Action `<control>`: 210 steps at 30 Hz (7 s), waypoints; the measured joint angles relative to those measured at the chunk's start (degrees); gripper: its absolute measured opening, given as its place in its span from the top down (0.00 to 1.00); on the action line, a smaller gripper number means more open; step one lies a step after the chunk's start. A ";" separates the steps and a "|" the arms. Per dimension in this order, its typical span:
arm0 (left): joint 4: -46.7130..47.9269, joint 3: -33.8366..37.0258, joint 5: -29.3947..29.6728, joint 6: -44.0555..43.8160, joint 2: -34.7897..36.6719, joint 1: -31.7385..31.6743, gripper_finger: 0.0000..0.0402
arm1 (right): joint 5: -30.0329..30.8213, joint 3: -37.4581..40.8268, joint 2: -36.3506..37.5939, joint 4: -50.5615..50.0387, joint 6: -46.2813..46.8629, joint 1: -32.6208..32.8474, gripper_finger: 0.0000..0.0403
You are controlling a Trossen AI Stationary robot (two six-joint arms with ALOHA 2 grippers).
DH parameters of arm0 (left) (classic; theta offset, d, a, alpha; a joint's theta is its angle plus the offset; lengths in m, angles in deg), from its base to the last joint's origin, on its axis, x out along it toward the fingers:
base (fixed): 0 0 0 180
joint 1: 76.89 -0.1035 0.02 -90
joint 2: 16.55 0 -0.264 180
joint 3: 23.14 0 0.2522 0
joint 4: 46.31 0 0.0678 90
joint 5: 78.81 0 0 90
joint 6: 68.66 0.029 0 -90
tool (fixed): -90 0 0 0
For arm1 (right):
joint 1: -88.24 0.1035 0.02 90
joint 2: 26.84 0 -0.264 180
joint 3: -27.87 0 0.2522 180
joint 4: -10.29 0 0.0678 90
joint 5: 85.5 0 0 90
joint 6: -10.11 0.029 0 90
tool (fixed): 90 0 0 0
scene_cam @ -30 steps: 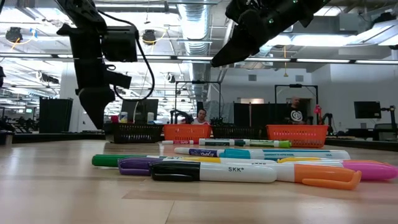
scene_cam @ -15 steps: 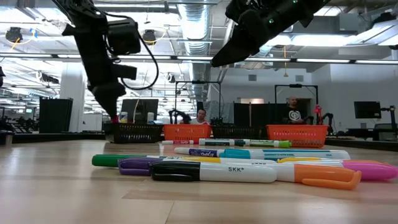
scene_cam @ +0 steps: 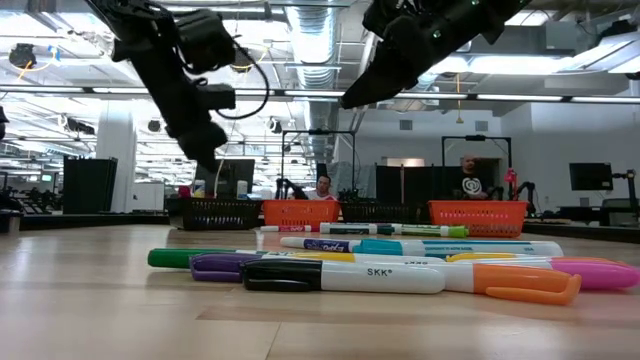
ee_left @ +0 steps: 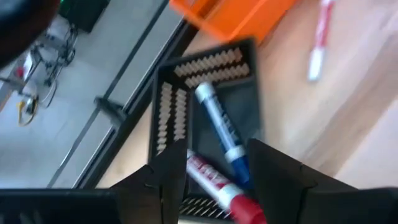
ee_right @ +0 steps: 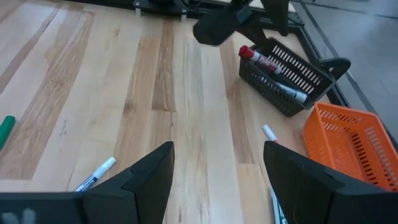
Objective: Pick & Place Markers
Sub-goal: Put the large light blue marker into the left black bin
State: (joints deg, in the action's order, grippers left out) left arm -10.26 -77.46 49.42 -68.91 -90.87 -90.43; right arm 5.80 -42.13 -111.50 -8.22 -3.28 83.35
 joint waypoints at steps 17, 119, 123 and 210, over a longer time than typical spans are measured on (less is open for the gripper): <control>-34.40 7.59 -1.40 -5.19 -0.32 25.40 0.58 | 8.19 12.83 1.68 5.92 14.92 6.85 0.41; -69.83 11.39 -14.32 -16.26 -20.46 40.46 0.58 | 11.60 11.71 -17.24 3.71 30.86 35.15 0.78; -69.81 11.39 -14.72 -12.26 -20.46 40.51 0.58 | 11.49 10.94 -15.53 2.35 26.58 34.67 0.86; -35.06 3.89 3.95 18.63 12.54 21.09 0.87 | 29.54 9.38 -0.44 15.81 -6.68 17.13 0.38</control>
State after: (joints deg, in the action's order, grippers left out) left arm -45.32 -73.56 53.38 -50.28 -78.33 -69.34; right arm 35.34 -32.76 -111.94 7.59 -9.96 100.49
